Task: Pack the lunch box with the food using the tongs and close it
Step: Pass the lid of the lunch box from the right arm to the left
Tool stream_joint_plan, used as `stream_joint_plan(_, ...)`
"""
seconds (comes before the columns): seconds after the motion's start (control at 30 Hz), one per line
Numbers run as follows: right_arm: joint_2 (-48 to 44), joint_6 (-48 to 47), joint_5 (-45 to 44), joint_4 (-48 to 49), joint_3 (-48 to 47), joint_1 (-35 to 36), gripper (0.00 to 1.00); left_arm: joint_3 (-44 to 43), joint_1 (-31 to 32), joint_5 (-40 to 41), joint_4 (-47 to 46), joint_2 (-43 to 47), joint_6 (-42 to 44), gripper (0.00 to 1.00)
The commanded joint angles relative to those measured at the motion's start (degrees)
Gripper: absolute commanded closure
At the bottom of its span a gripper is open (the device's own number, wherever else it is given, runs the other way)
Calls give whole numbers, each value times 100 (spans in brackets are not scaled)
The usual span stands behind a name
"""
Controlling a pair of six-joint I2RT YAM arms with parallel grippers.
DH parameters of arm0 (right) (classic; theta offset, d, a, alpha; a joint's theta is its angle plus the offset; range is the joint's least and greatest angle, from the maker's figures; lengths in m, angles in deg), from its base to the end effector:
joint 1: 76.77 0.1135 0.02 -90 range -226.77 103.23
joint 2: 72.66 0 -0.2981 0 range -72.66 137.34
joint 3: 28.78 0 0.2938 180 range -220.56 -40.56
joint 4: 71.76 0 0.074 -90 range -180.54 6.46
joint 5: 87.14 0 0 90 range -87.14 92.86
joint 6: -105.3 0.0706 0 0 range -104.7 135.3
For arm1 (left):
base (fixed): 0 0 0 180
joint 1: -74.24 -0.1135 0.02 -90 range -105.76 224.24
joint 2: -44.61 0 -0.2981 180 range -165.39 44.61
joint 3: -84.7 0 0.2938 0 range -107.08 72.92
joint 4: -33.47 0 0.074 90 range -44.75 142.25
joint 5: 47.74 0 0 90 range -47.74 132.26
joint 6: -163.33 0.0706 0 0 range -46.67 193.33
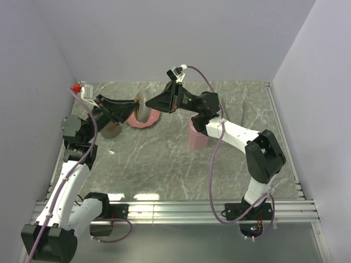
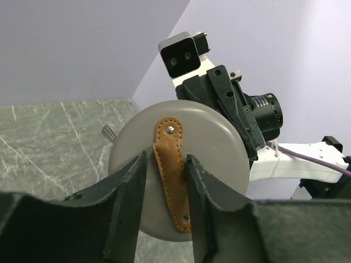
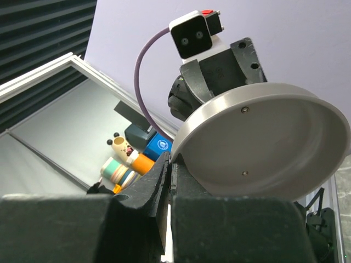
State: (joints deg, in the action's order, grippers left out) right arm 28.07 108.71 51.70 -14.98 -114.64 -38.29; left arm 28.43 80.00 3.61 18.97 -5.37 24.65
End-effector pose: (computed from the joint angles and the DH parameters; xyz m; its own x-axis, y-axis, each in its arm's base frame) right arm 0.3185 0.3211 0.4115 -0.8777 0.1416 -0.4577 -0.4715 -0.4248 0.7728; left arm 0.2354 -0.0681 0.4198 -0.2620 -0.5631 -0.7838 0.7006 0.4476 -0.5558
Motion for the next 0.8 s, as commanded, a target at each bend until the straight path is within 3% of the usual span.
stream_joint_plan(0.0,-229,2,-147,316,-203,81,100,-236,65,42,-70,32,175,60)
stream_joint_plan(0.03,-238,11,-147,282,-212,89,100,-236,74,60,-44,23,175,62)
stream_joint_plan(0.13,-247,2,-138,264,-185,107,100,-270,74,51,-17,14,166,78)
stream_joint_plan(0.17,-247,-6,-138,255,-194,98,100,-271,83,60,-26,14,149,89)
stream_joint_plan(0.23,-238,-24,-112,115,-203,98,100,-262,83,42,-61,23,70,97)
stream_joint_plan(0.4,-247,-445,152,-692,-378,90,100,-218,74,209,158,146,166,100)
stream_joint_plan(0.43,-264,-559,187,-1034,-396,72,95,-218,57,235,237,207,210,99)
stream_joint_plan(0.47,-299,-726,222,-1159,-370,72,80,-235,31,279,455,234,263,100)
stream_joint_plan(0.63,-501,-1139,257,-1843,-194,-77,39,-709,-101,745,1606,304,1008,100)
stream_joint_plan(0.77,-721,-1858,345,-2529,-98,-331,26,-1333,-171,1359,3063,155,1984,100)
